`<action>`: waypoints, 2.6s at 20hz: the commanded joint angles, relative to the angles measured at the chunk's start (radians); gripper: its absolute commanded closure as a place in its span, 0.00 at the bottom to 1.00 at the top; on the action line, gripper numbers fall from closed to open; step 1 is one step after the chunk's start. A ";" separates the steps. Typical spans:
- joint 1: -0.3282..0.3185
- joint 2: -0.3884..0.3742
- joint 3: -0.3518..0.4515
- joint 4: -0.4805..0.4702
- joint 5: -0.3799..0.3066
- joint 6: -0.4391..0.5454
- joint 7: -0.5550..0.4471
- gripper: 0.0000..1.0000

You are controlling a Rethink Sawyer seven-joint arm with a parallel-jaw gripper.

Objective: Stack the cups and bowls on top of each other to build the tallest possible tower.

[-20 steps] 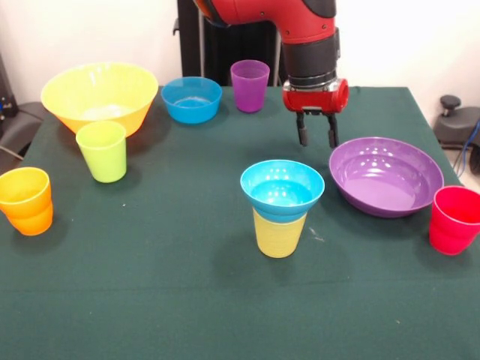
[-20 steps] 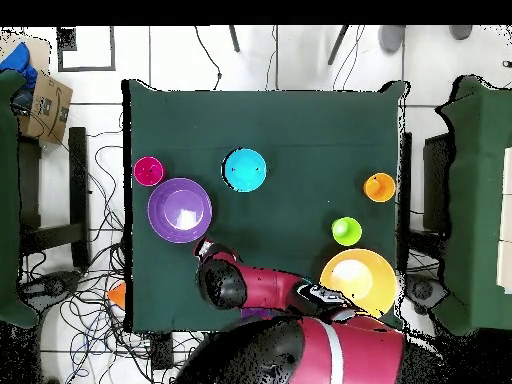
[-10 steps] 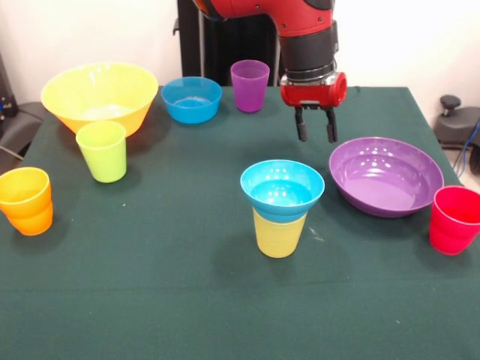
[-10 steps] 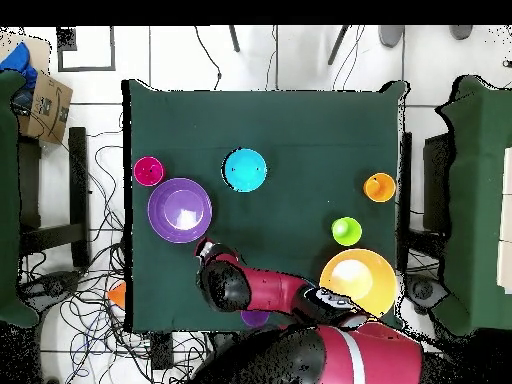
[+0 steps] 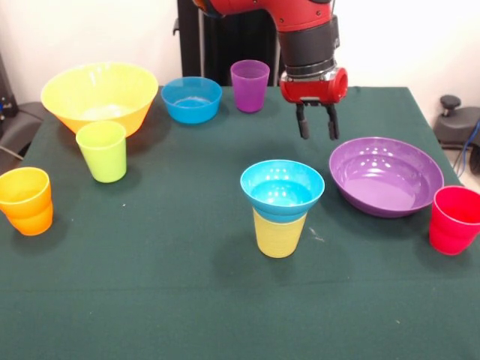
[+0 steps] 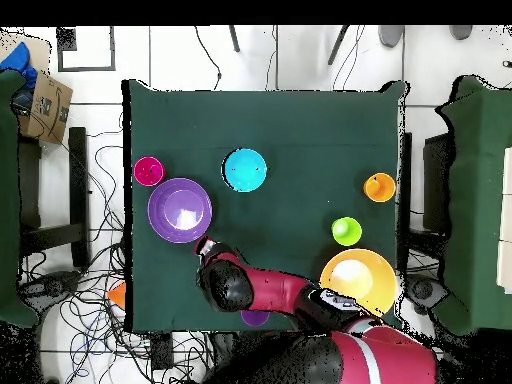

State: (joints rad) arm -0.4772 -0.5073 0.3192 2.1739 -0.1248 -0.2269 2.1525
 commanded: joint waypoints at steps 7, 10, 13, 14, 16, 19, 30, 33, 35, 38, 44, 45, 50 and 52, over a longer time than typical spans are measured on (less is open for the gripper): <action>0.019 0.042 0.078 -0.029 0.055 -0.062 0.254 0.00; 0.031 0.047 0.074 -0.039 0.059 -0.066 0.266 0.00; 0.047 0.049 0.070 -0.048 0.071 -0.068 0.277 0.00; 0.052 0.050 0.069 -0.049 0.075 -0.071 0.281 0.00; 0.055 0.054 0.073 -0.052 0.079 -0.076 0.290 0.00; 0.056 0.054 0.083 -0.051 0.086 -0.082 0.308 0.00; 0.101 0.093 0.055 -0.093 0.107 -0.109 0.320 0.00; 0.118 0.104 0.037 -0.104 0.124 -0.118 0.316 0.00; 0.122 0.112 0.031 -0.110 0.128 -0.130 0.310 0.00; 0.133 0.125 0.018 -0.117 0.131 -0.146 0.305 0.00; 0.179 0.143 -0.030 -0.144 0.162 -0.143 0.278 0.00; 0.189 0.133 -0.041 -0.141 0.171 -0.136 0.274 0.00; 0.230 0.114 -0.086 -0.143 0.206 -0.099 0.252 0.00; 0.243 0.110 -0.101 -0.144 0.216 -0.093 0.249 0.00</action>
State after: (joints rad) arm -0.2684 -0.4116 0.2669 2.1426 0.0069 -0.3341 2.2606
